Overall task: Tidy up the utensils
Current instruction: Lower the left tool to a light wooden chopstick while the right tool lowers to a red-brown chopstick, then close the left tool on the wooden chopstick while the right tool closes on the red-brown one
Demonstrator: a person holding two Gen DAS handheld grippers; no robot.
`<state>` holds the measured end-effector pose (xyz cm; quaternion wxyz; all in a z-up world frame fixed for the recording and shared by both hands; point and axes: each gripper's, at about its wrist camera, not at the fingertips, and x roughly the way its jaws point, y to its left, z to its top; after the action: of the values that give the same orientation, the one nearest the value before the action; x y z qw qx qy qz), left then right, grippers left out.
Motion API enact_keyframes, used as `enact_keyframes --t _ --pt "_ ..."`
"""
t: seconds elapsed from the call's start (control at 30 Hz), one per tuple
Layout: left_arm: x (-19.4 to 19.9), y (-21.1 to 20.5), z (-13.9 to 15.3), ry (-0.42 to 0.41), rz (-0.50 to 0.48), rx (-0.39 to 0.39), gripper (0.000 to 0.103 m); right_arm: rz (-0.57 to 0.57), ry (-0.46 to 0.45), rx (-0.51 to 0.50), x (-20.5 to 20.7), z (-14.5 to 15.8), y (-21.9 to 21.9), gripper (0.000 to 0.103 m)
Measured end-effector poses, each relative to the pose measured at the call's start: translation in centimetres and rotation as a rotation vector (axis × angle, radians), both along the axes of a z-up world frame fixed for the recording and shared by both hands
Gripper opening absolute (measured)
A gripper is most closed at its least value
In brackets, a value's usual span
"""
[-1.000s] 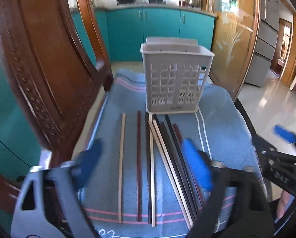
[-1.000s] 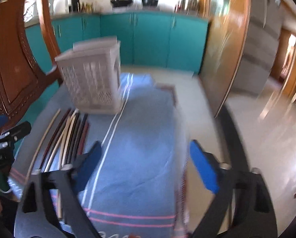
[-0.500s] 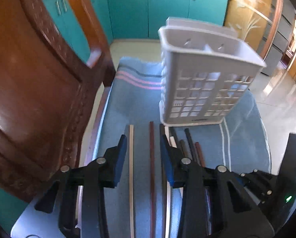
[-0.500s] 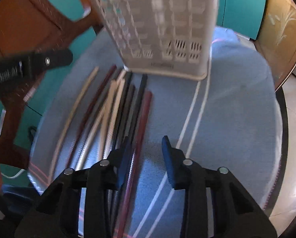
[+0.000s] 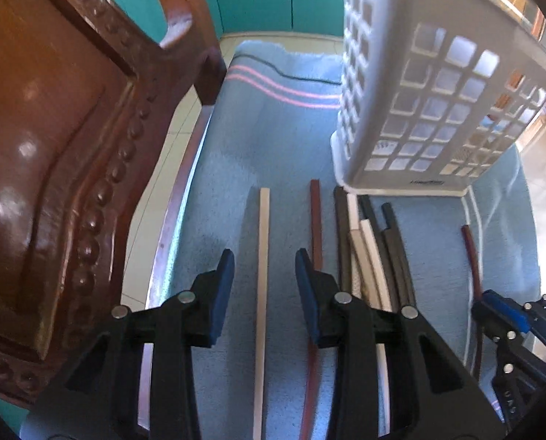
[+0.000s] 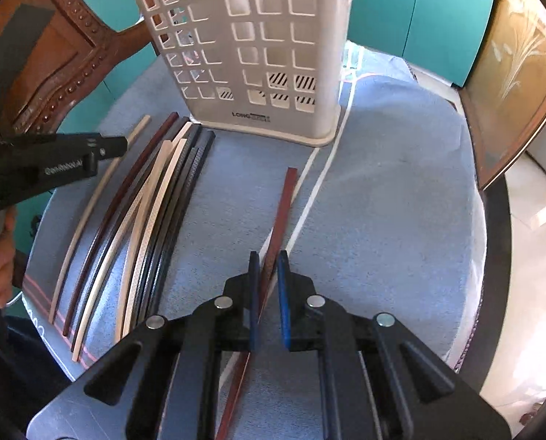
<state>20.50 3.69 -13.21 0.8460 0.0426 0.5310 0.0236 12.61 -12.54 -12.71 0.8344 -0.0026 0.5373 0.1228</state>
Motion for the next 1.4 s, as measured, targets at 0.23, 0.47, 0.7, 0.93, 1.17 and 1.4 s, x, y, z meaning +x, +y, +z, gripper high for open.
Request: enact_keyframes --t 0.23,0.47,0.7,0.93,1.17,1.4 --pt "0.3 0.6 -2.1 0.035 0.010 -0.021 0.039 -0.020 0.001 0.025 0.0 1.2 0.0 0.014" --pt "-0.6 -0.1 -3.0 0.047 -0.044 -0.162 0.013 0.004 -0.034 0.010 -0.4 2.1 0.0 0.014" --pt "-3.0 -3.4 -3.4 0.096 -0.149 -0.245 0.007 -0.008 -0.004 0.009 1.4 1.3 -0.4 0.015" --pt "-2.4 -1.6 -2.2 0.063 -0.092 -0.163 0.009 -0.024 -0.004 0.001 2.3 0.3 -0.4 0.022" --pt "0.5 -2.8 -1.8 0.063 -0.070 -0.143 0.046 -0.031 -0.031 -0.034 3.3 -0.1 0.7 0.029" --pt "3.8 -2.3 -2.0 0.047 -0.064 -0.148 0.007 -0.040 -0.037 -0.026 3.1 0.3 1.2 0.007"
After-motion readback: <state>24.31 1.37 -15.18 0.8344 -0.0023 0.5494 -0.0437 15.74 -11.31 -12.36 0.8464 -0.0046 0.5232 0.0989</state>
